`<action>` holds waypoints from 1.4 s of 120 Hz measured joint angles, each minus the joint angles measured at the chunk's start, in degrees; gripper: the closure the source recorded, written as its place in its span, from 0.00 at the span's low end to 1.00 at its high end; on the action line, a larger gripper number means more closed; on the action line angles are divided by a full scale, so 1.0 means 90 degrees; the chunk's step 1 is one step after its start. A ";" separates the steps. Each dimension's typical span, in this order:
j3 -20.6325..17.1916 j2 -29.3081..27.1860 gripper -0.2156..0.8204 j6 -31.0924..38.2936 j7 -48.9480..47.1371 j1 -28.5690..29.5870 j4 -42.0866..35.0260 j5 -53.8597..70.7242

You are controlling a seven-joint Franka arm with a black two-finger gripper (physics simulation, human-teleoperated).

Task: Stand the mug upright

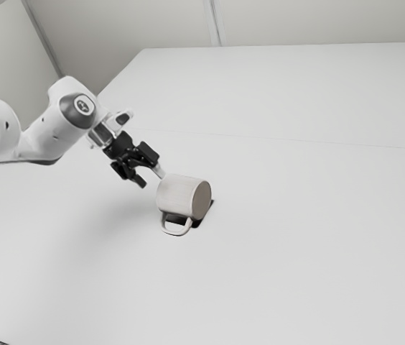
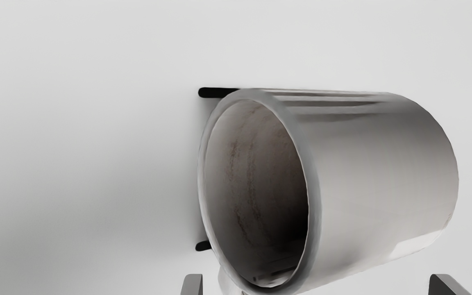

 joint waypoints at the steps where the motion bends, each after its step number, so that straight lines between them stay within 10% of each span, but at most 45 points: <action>1: 0.0000 0.0011 0.21 0.0004 0.0024 0.0003 -0.0002 -0.0029; 70: -0.0026 0.0420 0.22 -0.0068 0.1778 0.0053 -0.0328 -0.2272; 108: -0.0085 0.0372 0.77 -0.0353 0.2414 0.0053 -0.0334 -0.2771; 168: -0.0313 -0.0665 0.95 -0.0293 0.2831 -0.0215 -0.0420 -0.2539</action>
